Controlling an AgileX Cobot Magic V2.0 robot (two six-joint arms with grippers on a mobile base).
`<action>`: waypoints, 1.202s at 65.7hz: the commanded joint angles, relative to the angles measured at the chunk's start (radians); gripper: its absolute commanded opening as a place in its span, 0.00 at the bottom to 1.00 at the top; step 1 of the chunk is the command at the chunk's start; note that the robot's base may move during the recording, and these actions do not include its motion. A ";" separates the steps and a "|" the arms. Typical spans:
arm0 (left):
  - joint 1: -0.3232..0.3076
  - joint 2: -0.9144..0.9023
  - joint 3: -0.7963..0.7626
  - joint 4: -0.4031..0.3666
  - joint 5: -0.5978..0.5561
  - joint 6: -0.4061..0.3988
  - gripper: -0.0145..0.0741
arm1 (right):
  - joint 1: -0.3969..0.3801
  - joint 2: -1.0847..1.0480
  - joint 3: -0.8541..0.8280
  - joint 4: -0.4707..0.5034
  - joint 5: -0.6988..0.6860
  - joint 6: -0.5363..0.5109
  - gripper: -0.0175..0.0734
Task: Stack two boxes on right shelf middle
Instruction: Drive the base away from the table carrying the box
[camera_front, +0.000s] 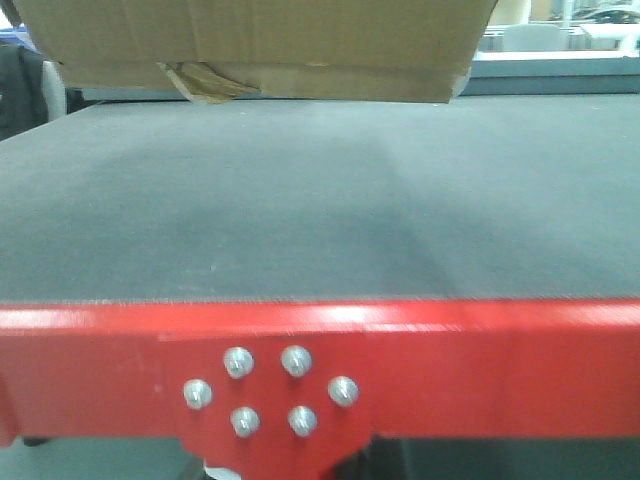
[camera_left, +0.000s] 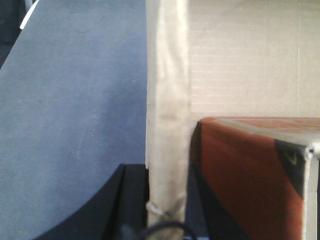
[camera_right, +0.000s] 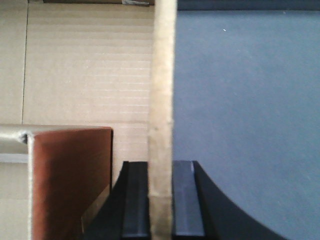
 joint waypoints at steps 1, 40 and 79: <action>-0.002 -0.012 -0.019 -0.003 -0.064 -0.002 0.04 | 0.000 -0.013 -0.012 -0.011 -0.044 0.002 0.02; -0.002 -0.012 -0.019 -0.003 -0.064 -0.002 0.04 | 0.000 -0.013 -0.012 -0.011 -0.044 0.002 0.02; -0.002 -0.012 -0.019 -0.003 -0.064 -0.002 0.04 | 0.000 -0.013 -0.012 -0.011 -0.044 0.002 0.02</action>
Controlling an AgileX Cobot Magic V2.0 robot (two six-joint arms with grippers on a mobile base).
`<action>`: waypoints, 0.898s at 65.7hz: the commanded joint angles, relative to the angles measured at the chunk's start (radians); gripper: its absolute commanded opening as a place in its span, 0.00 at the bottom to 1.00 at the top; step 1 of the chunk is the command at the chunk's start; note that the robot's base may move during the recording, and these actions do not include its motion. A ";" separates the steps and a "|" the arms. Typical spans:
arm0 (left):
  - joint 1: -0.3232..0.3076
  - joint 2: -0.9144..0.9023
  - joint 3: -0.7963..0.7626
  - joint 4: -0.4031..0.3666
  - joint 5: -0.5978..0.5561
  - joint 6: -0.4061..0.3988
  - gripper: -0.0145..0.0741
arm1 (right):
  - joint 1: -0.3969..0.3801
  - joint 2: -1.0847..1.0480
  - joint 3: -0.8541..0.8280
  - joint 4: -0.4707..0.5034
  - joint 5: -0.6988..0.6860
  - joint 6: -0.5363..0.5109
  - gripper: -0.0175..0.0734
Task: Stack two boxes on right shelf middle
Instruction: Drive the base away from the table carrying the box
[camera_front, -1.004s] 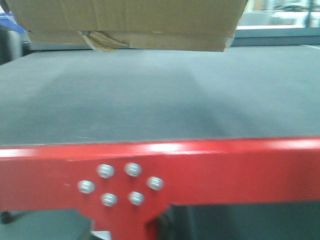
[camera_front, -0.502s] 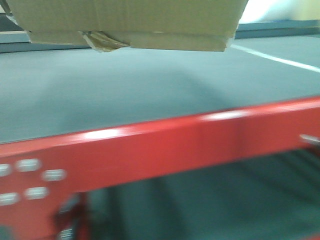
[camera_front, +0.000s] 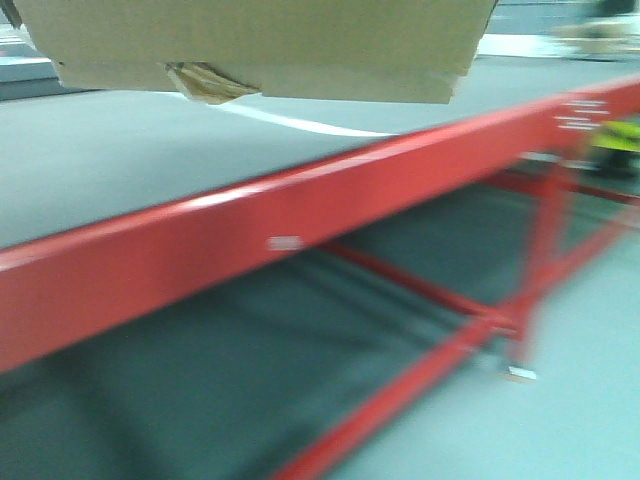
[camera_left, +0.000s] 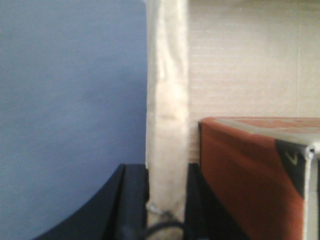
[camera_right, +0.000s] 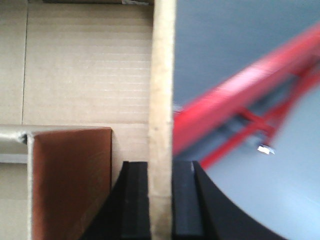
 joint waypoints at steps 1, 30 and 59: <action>-0.002 -0.012 -0.019 -0.004 -0.062 -0.002 0.04 | 0.000 -0.013 -0.012 -0.011 -0.044 0.002 0.02; -0.002 -0.012 -0.019 -0.004 -0.062 -0.002 0.04 | 0.000 -0.013 -0.012 -0.011 -0.044 0.002 0.02; -0.002 -0.012 -0.019 0.006 -0.062 -0.002 0.04 | 0.000 -0.013 -0.012 -0.011 -0.044 0.002 0.02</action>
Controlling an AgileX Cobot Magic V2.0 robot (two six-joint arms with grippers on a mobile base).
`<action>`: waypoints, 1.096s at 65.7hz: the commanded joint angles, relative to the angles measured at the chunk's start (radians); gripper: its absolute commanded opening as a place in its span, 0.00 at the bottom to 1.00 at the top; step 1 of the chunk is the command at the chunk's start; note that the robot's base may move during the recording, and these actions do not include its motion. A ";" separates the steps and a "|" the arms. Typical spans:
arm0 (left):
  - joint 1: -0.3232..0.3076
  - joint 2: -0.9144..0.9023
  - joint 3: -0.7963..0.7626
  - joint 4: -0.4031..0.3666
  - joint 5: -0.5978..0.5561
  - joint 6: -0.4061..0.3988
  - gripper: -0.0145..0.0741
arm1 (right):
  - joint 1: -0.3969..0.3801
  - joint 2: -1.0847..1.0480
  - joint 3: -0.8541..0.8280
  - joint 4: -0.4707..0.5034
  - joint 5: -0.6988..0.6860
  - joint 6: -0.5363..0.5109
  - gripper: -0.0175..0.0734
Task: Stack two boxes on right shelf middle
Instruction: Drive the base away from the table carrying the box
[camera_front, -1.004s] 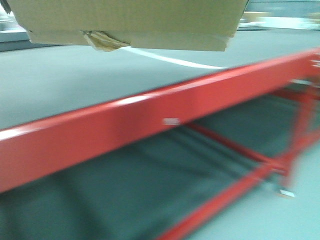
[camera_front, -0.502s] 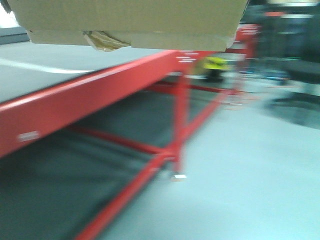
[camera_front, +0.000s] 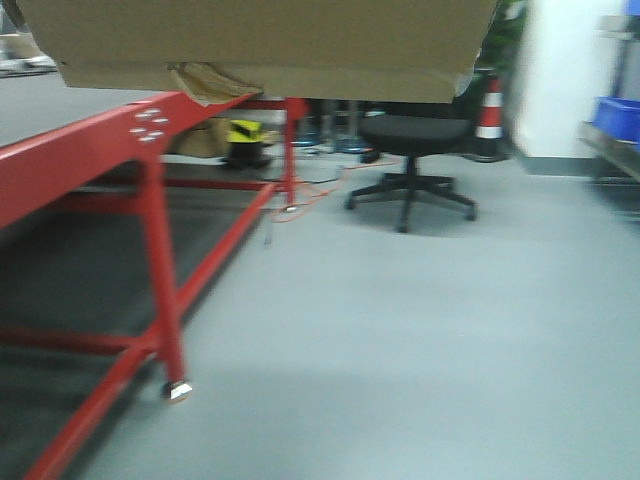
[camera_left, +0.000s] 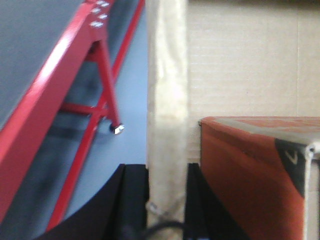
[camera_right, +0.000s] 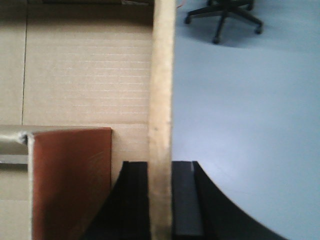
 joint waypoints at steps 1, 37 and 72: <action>-0.002 -0.012 -0.019 0.008 -0.062 -0.002 0.04 | 0.000 -0.013 -0.012 -0.009 -0.046 0.002 0.02; -0.002 -0.012 -0.019 0.008 -0.062 -0.002 0.04 | 0.000 -0.013 -0.012 -0.009 -0.046 0.002 0.02; -0.002 -0.012 -0.019 0.008 -0.062 -0.002 0.04 | 0.000 -0.013 -0.012 -0.009 -0.052 0.002 0.02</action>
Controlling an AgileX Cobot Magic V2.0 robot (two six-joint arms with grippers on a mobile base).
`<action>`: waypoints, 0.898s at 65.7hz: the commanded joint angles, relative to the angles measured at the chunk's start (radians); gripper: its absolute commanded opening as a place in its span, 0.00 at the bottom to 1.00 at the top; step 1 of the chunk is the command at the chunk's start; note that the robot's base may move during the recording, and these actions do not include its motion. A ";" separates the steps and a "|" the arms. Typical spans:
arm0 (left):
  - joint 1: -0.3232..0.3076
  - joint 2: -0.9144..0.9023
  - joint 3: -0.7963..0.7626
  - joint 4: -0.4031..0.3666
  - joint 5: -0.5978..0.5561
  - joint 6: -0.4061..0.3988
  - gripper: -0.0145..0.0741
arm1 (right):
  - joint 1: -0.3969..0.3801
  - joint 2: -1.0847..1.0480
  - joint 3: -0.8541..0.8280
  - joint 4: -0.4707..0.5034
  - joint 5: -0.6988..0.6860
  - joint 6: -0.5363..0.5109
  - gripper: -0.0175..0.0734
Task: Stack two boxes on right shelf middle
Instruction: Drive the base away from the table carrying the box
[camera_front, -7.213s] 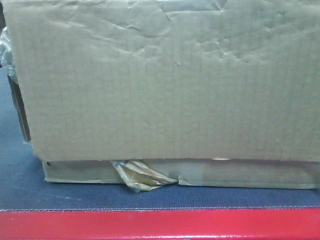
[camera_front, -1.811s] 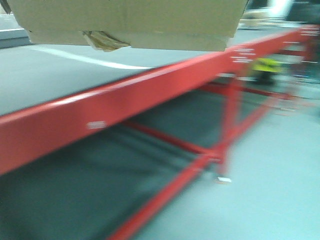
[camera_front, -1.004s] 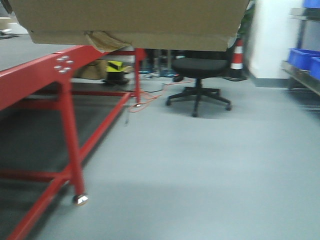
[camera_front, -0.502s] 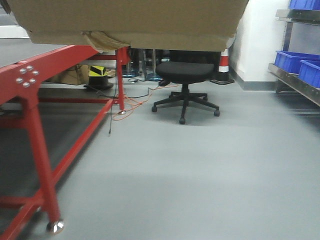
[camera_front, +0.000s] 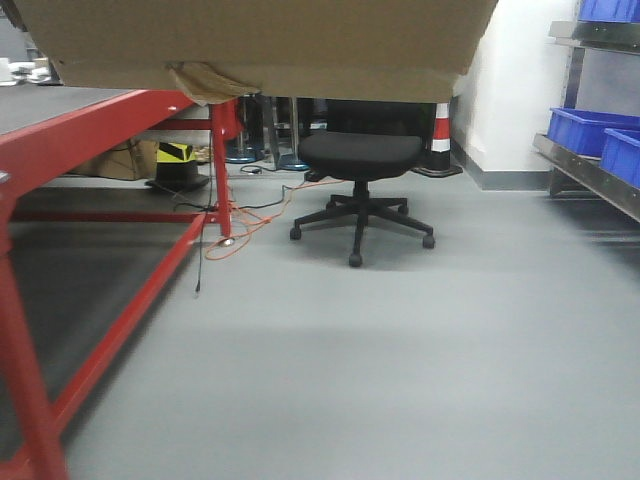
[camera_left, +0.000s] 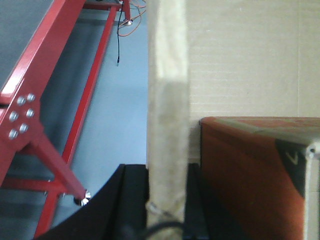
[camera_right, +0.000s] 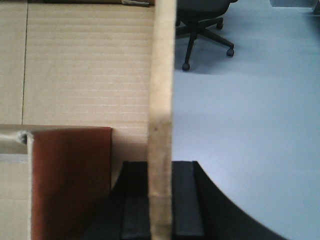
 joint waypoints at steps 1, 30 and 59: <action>-0.002 -0.012 -0.019 0.004 -0.062 -0.002 0.04 | 0.000 -0.013 -0.012 -0.009 -0.052 0.002 0.02; -0.002 -0.012 -0.019 0.004 -0.062 -0.002 0.04 | 0.000 -0.013 -0.012 -0.009 -0.054 0.002 0.02; -0.002 -0.012 -0.019 0.007 -0.062 -0.002 0.04 | 0.000 -0.013 -0.012 -0.009 -0.185 0.002 0.02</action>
